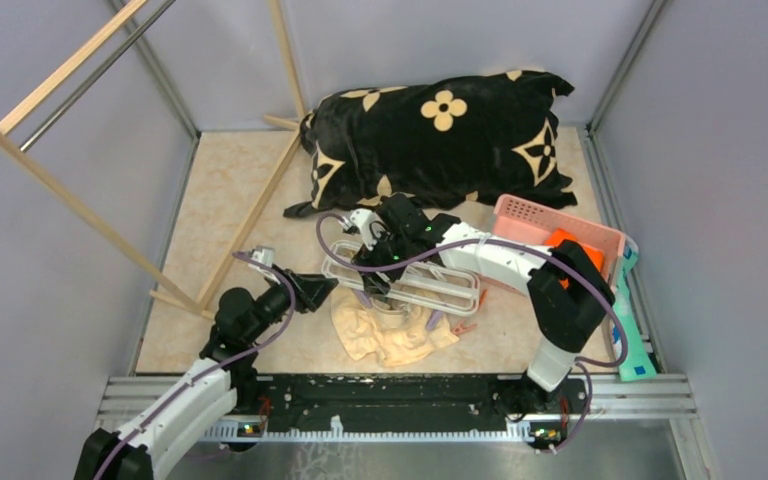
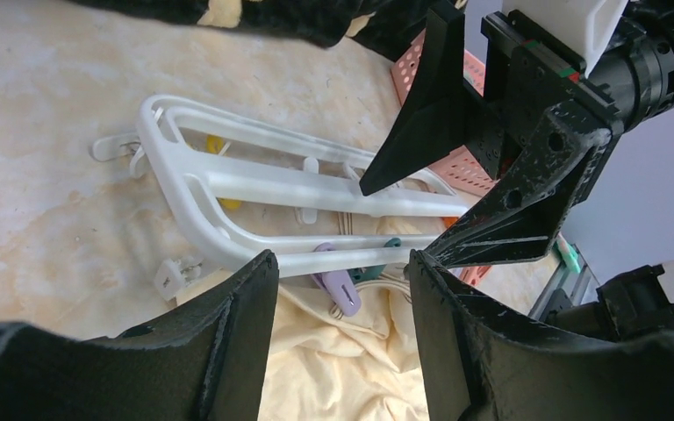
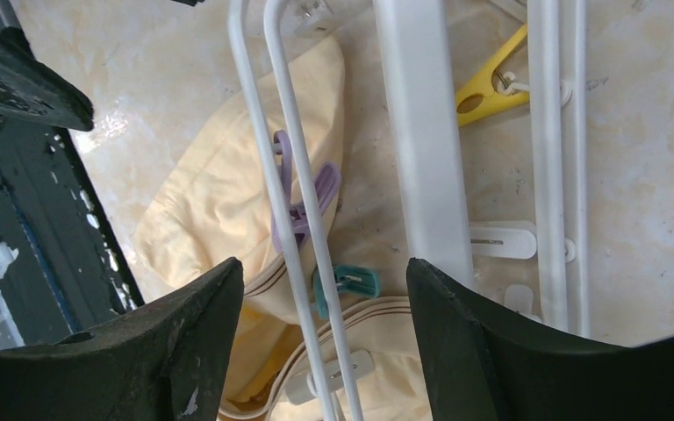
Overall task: Clip the underwear to the hanger
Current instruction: Pick up the hanger at the center of the board.
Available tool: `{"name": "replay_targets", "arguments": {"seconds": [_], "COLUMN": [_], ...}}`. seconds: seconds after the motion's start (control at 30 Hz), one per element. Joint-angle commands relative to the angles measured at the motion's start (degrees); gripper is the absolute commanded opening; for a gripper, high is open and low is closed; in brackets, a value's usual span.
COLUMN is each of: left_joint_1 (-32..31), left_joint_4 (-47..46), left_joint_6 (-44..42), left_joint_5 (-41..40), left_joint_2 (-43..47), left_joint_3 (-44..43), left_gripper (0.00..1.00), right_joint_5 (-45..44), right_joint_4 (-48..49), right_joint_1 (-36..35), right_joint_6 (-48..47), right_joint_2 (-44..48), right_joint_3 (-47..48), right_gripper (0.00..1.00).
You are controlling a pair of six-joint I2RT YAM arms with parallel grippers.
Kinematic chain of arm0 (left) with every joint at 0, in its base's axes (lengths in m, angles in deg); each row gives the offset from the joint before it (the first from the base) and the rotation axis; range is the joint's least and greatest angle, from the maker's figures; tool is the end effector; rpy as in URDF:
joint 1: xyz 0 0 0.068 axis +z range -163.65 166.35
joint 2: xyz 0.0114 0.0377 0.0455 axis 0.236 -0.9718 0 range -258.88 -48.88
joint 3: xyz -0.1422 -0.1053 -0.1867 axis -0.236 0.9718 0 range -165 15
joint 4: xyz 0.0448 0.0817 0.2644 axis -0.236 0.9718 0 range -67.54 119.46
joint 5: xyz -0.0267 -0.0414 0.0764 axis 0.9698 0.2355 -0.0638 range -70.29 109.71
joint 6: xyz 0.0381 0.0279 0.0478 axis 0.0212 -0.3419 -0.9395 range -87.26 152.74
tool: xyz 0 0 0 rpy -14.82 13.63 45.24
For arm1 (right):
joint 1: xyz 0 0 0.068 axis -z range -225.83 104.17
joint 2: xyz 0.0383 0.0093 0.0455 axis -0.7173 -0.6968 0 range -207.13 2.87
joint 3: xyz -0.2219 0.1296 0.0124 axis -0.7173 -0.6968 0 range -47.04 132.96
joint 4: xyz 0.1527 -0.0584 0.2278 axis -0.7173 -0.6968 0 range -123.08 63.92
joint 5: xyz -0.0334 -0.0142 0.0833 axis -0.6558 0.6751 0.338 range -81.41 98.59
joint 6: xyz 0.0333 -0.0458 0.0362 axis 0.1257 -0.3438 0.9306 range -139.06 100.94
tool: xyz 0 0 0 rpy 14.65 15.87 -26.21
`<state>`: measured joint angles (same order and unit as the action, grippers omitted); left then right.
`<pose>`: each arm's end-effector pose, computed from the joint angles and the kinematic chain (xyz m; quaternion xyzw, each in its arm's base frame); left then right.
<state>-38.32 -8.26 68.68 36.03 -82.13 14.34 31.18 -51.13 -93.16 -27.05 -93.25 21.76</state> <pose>0.1698 -0.0945 0.1532 0.0284 0.7175 -0.4355 0.5429 0.2457 0.2970 0.1938 -0.4868 0.7929 0.2810 0.2354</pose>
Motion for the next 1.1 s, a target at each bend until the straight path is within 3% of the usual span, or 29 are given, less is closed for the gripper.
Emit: {"name": "replay_targets", "arguments": {"seconds": [0.0,0.43,0.73,1.07], "left_joint_1": [-0.19,-0.14,-0.2,-0.25], "left_joint_4": [-0.41,-2.09,-2.47,-7.07], "left_joint_6": [-0.53,-0.28,-0.51,-2.85], "left_joint_5": [0.45,1.79,2.27,7.31], "left_joint_2": [-1.54,-3.48,-3.54,-5.8], "left_joint_3": [2.0,1.64,1.63,1.17], "left_gripper": [0.62,0.63,0.63,0.63], "right_joint_5": [-0.89,-0.16,-0.87,1.54], "right_joint_4": [-0.4,0.17,0.47,-4.23], "right_joint_1": [-0.3,-1.75,-1.81,0.32], "right_joint_6": [-2.6,-5.28,-4.89,-6.34], "right_joint_2": [-1.84,-5.94,-3.22,-1.08], "right_joint_3": [2.31,4.02,3.23,6.19], "right_gripper": [0.69,0.68,0.31,0.0]}}
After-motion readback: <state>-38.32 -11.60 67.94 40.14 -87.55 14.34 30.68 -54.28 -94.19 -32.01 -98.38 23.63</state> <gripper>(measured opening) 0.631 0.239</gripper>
